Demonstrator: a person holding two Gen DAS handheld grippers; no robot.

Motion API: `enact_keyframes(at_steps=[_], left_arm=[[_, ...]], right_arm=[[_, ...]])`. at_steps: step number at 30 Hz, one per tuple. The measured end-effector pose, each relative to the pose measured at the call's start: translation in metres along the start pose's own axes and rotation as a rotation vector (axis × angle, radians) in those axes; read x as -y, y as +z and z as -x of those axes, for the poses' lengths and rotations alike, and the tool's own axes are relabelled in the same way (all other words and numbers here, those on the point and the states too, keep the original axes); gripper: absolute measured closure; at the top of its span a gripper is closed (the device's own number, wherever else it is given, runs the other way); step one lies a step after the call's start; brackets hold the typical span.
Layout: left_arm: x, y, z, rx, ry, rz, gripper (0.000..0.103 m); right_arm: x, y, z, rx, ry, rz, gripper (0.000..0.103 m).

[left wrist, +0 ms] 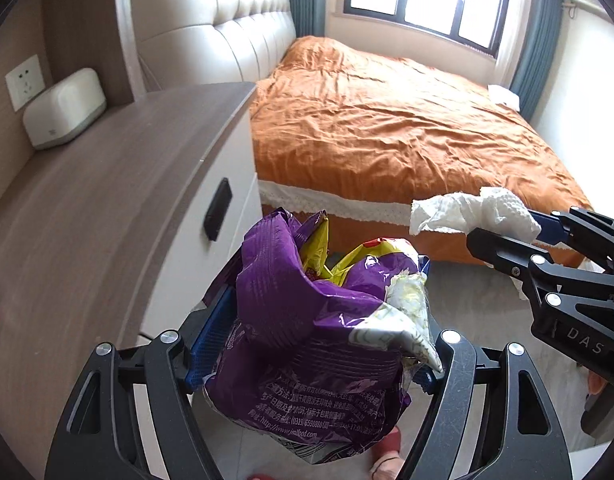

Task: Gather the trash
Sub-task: 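Carry the purple bag and white tissue with both grippers over the white bin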

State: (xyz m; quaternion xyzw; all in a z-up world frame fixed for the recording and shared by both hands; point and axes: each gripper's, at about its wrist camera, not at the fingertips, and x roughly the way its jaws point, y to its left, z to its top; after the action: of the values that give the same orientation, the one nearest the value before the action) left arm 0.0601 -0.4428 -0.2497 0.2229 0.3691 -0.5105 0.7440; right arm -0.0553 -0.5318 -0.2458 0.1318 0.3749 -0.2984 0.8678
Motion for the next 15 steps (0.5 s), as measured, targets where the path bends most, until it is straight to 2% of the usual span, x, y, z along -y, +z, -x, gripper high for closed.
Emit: enact_keyframes(at_steps=[10, 15], left_arm=[[0.046, -0.016, -0.087, -0.105, -0.086, -0.061, 0.029], [0.065, -0.038, -0.149, -0.173, -0.148, -0.074, 0.029]], right_arm=[[0.046, -0.037, -0.055, -0.098, -0.010, -0.055, 0.061], [0.064, -0.056, -0.092, -0.149, 0.007, -0.070, 0.061]])
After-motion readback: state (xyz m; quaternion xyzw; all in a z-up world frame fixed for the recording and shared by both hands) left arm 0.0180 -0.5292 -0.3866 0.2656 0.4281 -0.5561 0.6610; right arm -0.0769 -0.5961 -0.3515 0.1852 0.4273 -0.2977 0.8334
